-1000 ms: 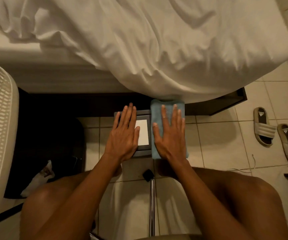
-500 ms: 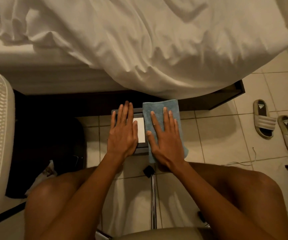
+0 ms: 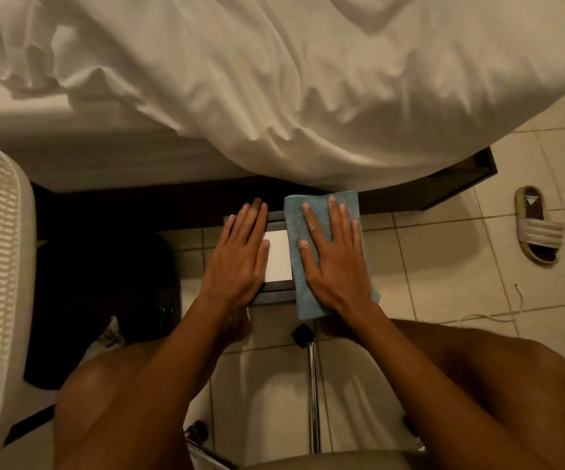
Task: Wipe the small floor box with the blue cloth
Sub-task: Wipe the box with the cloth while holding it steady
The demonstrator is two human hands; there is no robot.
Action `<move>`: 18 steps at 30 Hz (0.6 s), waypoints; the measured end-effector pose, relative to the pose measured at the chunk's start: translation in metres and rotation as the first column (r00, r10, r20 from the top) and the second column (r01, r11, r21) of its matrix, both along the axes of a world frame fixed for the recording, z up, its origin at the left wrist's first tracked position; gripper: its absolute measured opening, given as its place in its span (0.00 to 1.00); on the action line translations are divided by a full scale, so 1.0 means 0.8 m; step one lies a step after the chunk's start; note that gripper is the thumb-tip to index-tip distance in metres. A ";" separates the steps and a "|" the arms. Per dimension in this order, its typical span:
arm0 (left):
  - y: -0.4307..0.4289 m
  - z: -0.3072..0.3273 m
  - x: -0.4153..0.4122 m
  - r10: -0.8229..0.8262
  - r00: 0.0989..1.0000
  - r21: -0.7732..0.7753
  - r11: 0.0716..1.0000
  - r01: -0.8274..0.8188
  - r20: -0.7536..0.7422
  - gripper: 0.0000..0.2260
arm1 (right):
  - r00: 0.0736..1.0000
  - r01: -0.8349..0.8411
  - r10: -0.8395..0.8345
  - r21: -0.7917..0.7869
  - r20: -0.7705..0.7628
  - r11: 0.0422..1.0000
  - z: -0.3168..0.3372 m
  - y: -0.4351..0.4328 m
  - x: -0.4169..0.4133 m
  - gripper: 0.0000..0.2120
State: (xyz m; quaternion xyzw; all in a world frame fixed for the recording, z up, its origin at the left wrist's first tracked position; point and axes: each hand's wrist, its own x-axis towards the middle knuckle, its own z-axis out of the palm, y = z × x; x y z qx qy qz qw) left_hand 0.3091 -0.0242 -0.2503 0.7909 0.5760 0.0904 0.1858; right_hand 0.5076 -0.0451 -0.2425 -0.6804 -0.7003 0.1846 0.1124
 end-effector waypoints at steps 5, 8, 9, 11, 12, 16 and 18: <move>-0.006 0.001 0.003 0.100 0.987 0.027 0.994 -0.105 0.128 0.24 | 0.987 0.156 -0.155 -0.009 0.032 0.988 0.005 -0.015 -0.028 0.29; -0.018 0.000 0.004 0.208 0.952 -0.008 0.977 -0.211 0.224 0.23 | 0.957 0.276 -0.274 -0.008 0.099 0.961 0.003 -0.030 -0.064 0.31; -0.020 -0.001 0.004 0.213 0.947 -0.011 0.976 -0.217 0.239 0.24 | 0.952 0.290 -0.287 -0.010 0.110 0.957 0.003 -0.032 -0.072 0.31; -0.016 -0.003 0.003 0.201 0.948 -0.002 0.978 -0.207 0.248 0.24 | 0.948 0.296 -0.292 -0.013 0.129 0.955 0.004 -0.028 -0.082 0.32; -0.012 -0.005 0.003 0.196 0.948 0.000 0.979 -0.203 0.252 0.24 | 0.948 0.294 -0.289 -0.017 0.137 0.956 0.005 -0.025 -0.085 0.32; -0.004 -0.008 0.004 0.192 0.944 -0.007 0.980 -0.198 0.269 0.24 | 0.956 0.260 -0.253 -0.028 0.149 0.965 0.007 -0.019 -0.096 0.34; -0.003 -0.009 0.002 0.180 0.949 0.011 0.982 -0.189 0.260 0.24 | 0.978 0.174 -0.168 -0.035 0.121 0.984 0.010 -0.019 -0.080 0.34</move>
